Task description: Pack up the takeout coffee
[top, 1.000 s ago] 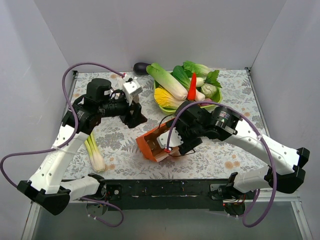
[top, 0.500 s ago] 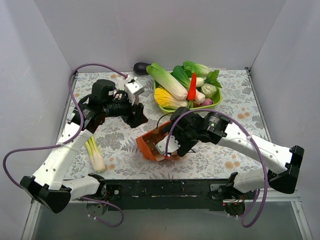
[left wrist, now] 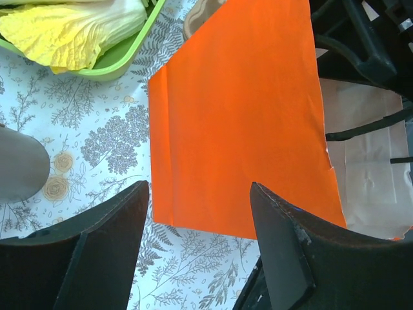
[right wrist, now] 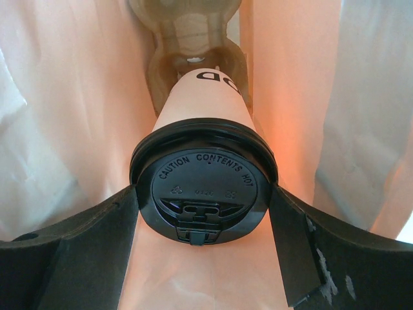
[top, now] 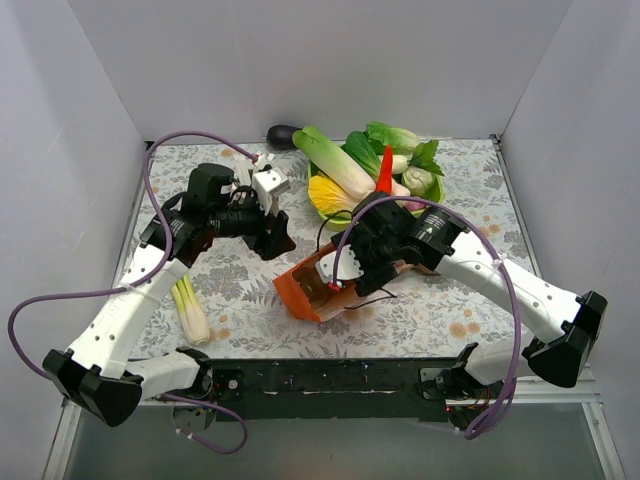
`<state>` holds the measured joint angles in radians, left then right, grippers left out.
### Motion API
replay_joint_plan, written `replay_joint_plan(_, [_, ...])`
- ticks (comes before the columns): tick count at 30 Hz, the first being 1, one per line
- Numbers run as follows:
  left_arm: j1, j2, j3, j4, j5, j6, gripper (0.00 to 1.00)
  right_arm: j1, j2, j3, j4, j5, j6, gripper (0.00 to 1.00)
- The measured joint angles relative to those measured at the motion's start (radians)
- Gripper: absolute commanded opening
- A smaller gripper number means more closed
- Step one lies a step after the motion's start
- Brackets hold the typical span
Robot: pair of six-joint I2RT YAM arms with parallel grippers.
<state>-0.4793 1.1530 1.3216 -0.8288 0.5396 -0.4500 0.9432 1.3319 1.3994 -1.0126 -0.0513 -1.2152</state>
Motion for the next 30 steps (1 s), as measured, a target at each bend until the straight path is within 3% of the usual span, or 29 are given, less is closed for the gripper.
replay_joint_plan(11, [0.005, 0.003, -0.025, 0.003, 0.013, -0.001, 0.64, -0.007, 0.024, 0.001, 0.058, -0.021, 0.025, 0.01])
replay_joint_plan(30, [0.006, 0.047, -0.025, 0.002, 0.022, -0.003, 0.64, 0.017, 0.023, -0.100, 0.134, 0.030, -0.162, 0.01])
